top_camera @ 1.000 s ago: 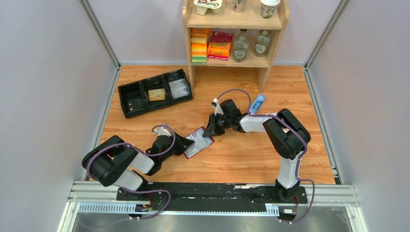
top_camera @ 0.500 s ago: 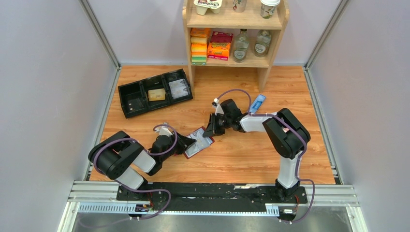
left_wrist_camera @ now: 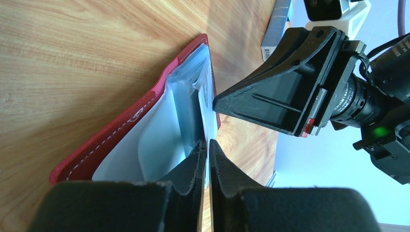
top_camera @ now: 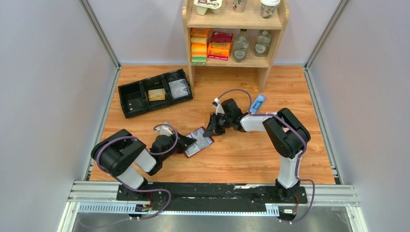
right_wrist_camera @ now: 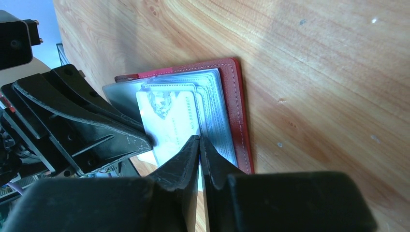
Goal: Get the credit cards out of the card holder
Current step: Remove the credit card from the card holder.
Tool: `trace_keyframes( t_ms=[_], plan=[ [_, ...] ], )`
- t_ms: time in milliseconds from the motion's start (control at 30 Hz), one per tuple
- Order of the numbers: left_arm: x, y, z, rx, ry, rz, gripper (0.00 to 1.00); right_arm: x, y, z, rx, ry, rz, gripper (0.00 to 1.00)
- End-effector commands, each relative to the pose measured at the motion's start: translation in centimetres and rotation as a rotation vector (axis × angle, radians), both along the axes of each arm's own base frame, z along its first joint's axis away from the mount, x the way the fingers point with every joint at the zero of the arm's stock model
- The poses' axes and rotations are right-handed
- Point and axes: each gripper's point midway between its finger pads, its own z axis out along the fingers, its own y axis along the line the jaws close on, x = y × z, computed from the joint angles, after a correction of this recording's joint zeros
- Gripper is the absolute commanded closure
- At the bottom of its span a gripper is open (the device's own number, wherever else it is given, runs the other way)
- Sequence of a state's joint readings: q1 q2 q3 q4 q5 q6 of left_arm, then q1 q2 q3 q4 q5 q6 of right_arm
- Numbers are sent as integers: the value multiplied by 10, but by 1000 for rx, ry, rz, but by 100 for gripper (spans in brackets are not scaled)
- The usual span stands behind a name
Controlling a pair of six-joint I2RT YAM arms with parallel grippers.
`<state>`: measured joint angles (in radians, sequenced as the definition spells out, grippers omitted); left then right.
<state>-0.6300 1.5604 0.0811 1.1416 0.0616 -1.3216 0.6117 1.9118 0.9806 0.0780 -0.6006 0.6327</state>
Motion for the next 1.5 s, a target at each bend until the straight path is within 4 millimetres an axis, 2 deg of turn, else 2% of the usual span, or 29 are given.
trace_keyframes(
  t_ms=[0, 67, 367, 567, 733, 1200, 1333, 1467],
  plan=[
    [10, -17, 37, -120, -120, -44, 87, -7, -16, -40, -118, 45, -26, 87],
    [9, -19, 26, -114, -87, -48, 85, -6, -16, -40, -118, 44, -26, 87],
    [14, -26, 25, -112, -91, -70, 76, -7, -18, -44, -131, 47, -24, 87],
    [9, -15, 26, -117, -90, -32, 83, -5, -24, -50, -156, 59, -48, 88],
    [5, -14, 32, -130, -101, -37, 86, -5, -26, -58, -175, 80, -61, 89],
    [-5, -4, 24, -121, -68, -21, 88, 1, -33, -62, -192, 81, -93, 90],
    [-8, 0, 14, -110, -34, -9, 88, -1, -34, -58, -199, 85, -81, 90],
    [-12, 4, -2, -96, 32, 11, 89, 3, -31, -45, -182, 49, -72, 89]
  ],
)
